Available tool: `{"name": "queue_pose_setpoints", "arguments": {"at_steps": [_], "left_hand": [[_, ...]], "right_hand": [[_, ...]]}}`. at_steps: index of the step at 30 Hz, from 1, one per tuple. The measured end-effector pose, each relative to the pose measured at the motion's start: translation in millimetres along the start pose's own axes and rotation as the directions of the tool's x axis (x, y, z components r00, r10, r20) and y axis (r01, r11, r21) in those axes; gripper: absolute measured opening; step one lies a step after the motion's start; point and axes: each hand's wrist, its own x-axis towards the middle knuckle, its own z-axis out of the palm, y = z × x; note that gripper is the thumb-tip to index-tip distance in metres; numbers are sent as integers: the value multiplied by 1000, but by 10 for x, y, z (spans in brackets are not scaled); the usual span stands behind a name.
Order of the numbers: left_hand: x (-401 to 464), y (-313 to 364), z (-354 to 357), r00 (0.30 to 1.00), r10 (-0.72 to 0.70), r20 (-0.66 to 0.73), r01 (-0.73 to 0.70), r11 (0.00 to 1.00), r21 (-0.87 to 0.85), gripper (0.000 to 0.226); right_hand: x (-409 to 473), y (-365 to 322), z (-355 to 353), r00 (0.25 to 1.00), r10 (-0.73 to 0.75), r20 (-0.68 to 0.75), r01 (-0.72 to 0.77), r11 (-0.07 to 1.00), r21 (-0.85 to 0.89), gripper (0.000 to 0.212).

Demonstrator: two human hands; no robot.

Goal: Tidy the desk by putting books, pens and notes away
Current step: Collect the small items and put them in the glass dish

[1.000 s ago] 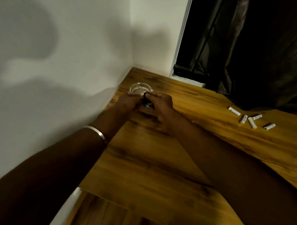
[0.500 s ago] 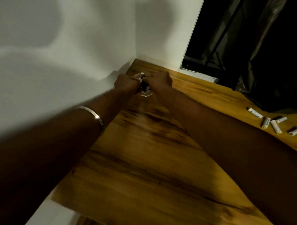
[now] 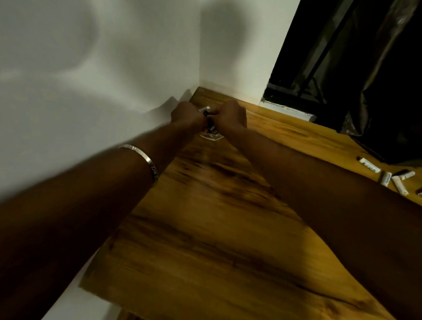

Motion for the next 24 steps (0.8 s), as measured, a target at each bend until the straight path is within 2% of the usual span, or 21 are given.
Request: {"name": "queue_pose_setpoints", "arguments": {"at_steps": [4, 9, 13, 17, 22, 24], "left_hand": [[-29, 8, -33, 1000, 16, 20, -16, 999, 40, 39], [-96, -19, -59, 997, 81, 6, -81, 989, 123, 36], [-207, -80, -48, 977, 214, 17, -212, 947, 241, 27], [-387, -130, -30, 921, 383, 66, -381, 853, 357, 18], [-632, -195, 33, 872, 463, 157, -488, 800, 349, 19], [-737, -211, 55, 865, 476, 160, -498, 767, 405, 20]], "right_hand": [[-72, 77, -46, 982, -186, 35, 188, 975, -116, 14], [-157, 149, -81, 954, -296, 46, 300, 946, -119, 16], [-214, 247, -14, 948, -314, 45, 315, 919, -238, 23], [-380, 334, -71, 949, -304, 86, 316, 912, -261, 24], [-603, 419, -241, 957, -241, 158, 278, 917, -285, 27], [-715, 481, -314, 956, -238, 171, 279, 918, -282, 30]]}}
